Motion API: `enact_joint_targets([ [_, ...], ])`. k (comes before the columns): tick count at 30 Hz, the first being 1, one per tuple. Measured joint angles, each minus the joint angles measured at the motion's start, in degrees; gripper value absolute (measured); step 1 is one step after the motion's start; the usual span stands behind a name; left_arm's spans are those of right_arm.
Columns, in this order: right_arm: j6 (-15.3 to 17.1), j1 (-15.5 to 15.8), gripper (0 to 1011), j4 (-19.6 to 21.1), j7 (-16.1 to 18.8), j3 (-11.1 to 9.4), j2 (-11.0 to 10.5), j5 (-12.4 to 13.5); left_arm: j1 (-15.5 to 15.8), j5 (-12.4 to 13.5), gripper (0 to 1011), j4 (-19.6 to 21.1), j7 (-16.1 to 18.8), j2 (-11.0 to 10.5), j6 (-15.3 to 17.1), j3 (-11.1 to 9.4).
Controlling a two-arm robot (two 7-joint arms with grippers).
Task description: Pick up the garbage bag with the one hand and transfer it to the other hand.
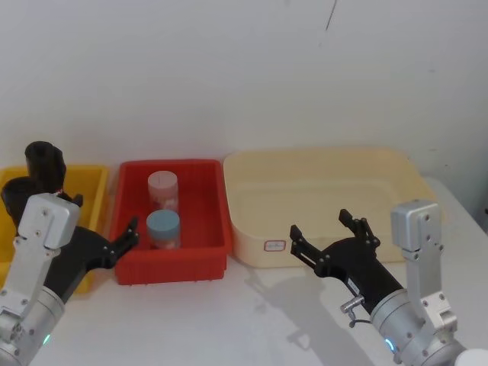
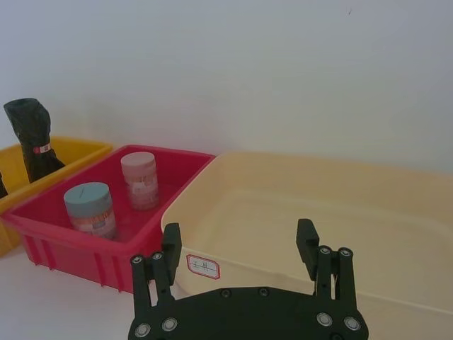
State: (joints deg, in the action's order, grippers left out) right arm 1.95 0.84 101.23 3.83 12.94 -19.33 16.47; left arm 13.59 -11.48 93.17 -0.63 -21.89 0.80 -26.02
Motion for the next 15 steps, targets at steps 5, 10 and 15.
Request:
enact_joint_targets([
  [5,0.0,0.0,1001,0.0,0.0,0.0,0.0,0.0,0.0,0.0,1001,0.0,0.0,0.0,0.0,0.0],
  [10,0.0,0.0,1001,0.0,0.0,0.0,0.0,0.0,0.0,0.0,1001,0.0,0.0,0.0,0.0,0.0],
  [15,0.0,0.0,1001,0.0,0.0,0.0,0.0,0.0,0.0,0.0,1001,0.0,0.0,0.0,0.0,0.0],
])
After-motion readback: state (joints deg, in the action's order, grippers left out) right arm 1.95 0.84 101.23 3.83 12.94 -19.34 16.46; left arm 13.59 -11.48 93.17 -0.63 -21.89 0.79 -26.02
